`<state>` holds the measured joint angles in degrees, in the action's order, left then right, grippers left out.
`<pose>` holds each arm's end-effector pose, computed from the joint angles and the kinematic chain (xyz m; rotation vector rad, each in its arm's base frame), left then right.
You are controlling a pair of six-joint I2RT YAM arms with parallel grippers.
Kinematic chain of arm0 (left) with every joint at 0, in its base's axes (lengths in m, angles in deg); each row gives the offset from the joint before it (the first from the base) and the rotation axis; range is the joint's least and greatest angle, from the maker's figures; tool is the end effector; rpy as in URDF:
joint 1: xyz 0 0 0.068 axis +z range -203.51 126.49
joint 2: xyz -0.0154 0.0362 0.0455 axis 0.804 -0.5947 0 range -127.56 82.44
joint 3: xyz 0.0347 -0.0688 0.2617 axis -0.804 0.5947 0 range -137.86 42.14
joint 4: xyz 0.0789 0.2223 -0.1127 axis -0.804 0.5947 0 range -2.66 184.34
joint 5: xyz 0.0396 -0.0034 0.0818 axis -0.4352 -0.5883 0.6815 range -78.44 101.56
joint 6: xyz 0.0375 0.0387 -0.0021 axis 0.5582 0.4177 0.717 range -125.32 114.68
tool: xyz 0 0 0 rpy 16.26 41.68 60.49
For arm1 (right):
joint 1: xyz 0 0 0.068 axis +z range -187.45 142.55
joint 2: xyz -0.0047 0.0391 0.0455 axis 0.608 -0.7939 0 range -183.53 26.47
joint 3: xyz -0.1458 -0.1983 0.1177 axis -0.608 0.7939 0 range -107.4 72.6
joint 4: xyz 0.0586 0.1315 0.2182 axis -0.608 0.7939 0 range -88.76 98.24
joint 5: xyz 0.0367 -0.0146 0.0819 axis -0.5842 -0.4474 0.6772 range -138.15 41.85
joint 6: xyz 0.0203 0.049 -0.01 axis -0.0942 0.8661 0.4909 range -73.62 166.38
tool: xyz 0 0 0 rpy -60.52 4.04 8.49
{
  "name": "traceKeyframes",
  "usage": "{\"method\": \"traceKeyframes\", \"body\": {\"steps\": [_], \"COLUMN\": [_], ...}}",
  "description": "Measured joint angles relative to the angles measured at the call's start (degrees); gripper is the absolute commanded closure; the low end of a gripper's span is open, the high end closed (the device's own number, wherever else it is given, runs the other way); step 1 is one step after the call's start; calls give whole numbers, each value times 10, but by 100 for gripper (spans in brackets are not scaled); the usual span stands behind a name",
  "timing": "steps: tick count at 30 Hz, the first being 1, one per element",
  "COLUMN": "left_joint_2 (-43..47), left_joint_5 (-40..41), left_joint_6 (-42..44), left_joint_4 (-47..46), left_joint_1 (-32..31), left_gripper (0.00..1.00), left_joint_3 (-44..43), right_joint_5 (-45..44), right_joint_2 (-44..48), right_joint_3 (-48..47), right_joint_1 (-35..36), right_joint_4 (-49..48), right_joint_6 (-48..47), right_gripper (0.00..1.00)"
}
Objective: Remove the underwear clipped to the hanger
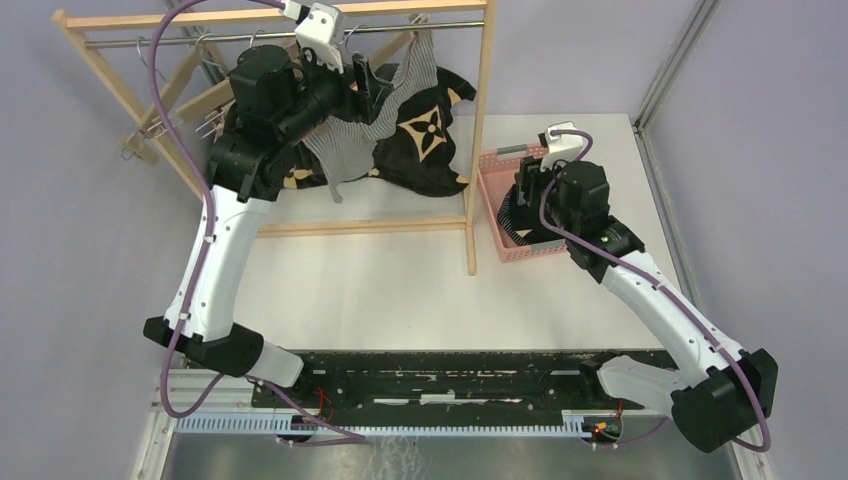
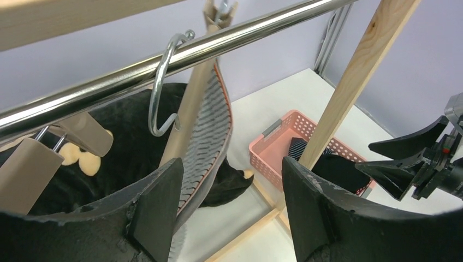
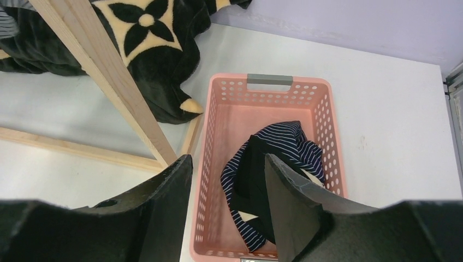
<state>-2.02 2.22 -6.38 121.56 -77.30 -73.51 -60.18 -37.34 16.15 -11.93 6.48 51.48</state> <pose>0.2557 -0.1191 0.5487 0.4471 1.5811 -0.4650 0.2382 0.1055 0.3549 -0.1678 1.7820 0.1961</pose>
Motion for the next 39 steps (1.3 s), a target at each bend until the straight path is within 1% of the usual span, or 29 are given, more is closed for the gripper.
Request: {"method": "traceKeyframes", "body": {"steps": [4, 8, 11, 15, 18, 22, 27, 32, 34, 37, 39], "left_joint_2": [20, 72, 111, 135, 129, 88, 27, 17, 20, 21, 21], "left_joint_5": [-2, 10, 46, 99, 130, 148, 148, 148, 149, 148, 148], "left_joint_6": [0, 4, 26, 54, 78, 96, 101, 102, 102, 101, 102], "left_joint_4": [-1, -3, -9, -19, -18, -18, -1, 6, 5, 4, 3], "left_joint_1": [0, 0, 0, 0, 0, 0, 0, 0, 0, 0, 0], "left_gripper": [28, 29, 29, 30, 31, 32, 33, 34, 38, 49, 49], "left_joint_3": [10, 37, 39, 38, 32, 17, 18, 22, 22, 22, 23], "right_joint_5": [2, 2, 2, 2, 2, 1, 0, -1, -1, -1, -1], "right_joint_2": [-3, -11, -19, -26, -27, -27, -27, -27, -27, -27, -27], "right_joint_3": [0, 0, 0, 0, 0, 0, 0, 0, 0, 0, 0], "right_joint_1": [3, 7, 11, 15, 19, 21, 22, 22, 22, 23, 23], "right_joint_4": [0, 0, 0, 1, 2, 3, 3, 3, 3, 3, 3], "right_joint_6": [0, 0, -1, -4, -5, -5, -9, -10, -10, -10, -10], "right_gripper": [40, 40, 40, 40, 40, 40, 40, 40, 40, 40, 40]}}
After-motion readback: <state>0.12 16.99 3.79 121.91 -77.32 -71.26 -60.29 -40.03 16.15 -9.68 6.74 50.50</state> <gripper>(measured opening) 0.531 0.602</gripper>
